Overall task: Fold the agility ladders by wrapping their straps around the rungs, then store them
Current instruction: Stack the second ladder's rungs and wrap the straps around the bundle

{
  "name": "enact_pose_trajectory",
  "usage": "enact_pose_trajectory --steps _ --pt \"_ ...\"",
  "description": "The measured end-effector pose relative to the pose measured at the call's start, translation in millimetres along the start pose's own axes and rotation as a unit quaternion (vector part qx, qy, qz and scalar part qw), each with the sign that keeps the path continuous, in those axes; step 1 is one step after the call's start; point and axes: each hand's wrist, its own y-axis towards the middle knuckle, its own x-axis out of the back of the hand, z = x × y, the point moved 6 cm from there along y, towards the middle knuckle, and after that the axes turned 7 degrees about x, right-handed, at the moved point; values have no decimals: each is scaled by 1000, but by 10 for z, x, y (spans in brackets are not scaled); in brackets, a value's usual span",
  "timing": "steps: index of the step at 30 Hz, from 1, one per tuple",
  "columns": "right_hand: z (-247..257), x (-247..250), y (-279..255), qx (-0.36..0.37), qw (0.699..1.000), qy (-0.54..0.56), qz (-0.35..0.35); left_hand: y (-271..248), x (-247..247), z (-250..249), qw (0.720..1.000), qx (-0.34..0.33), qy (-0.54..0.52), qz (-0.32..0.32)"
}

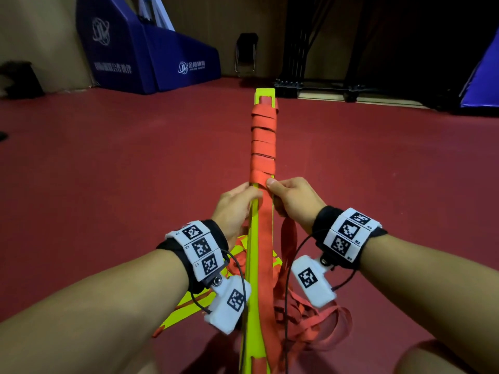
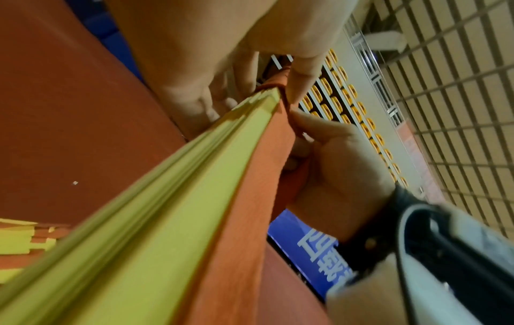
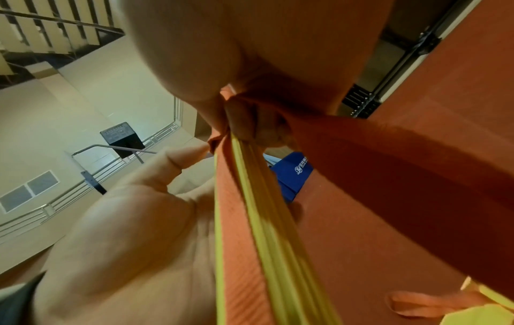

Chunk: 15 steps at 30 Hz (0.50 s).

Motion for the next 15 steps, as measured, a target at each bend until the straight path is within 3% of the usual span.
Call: enact_pose_trajectory --steps 6,10,15 --pt "-113 -81 -36 -33 999 -33 -13 103 -101 116 989 -37 137 52" --pt "-122 -181 -115 -45 998 -44 17 375 83 413 965 -13 260 -19" --pt "-39 -133 -106 -16 999 -17 34 451 158 401 957 -29 283 -58"
